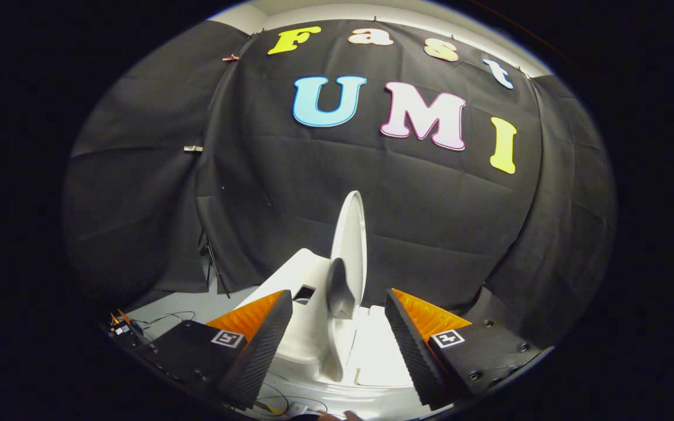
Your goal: Open the toilet lid.
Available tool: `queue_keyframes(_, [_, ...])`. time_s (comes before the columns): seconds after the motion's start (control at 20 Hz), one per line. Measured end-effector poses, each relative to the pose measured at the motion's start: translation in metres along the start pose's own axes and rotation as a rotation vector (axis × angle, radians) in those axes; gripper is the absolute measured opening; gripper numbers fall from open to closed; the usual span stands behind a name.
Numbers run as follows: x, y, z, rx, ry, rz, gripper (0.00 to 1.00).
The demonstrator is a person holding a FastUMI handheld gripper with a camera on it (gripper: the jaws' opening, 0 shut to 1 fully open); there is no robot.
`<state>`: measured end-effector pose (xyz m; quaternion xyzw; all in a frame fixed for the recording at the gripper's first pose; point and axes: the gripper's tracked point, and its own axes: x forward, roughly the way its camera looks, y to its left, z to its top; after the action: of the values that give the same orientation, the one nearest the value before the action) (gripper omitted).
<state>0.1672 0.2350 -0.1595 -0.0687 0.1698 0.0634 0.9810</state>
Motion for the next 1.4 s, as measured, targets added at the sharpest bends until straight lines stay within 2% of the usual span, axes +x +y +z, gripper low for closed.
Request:
queue_keyframes(0.2, [-0.032, -0.010, 0.019, 0.017, -0.044, 0.025, 0.99])
queue_keyframes(0.4, [-0.083, -0.035, 0.039, 0.036, -0.105, 0.046, 0.99])
queue_keyframes(0.7, [-0.153, -0.095, 0.058, 0.114, -0.175, 0.020, 0.99])
queue_keyframes(0.9, [-0.193, -0.128, 0.067, 0.119, -0.220, -0.002, 0.99])
queue_keyframes(1.4, [-0.236, -0.174, 0.086, 0.142, -0.295, -0.036, 0.99])
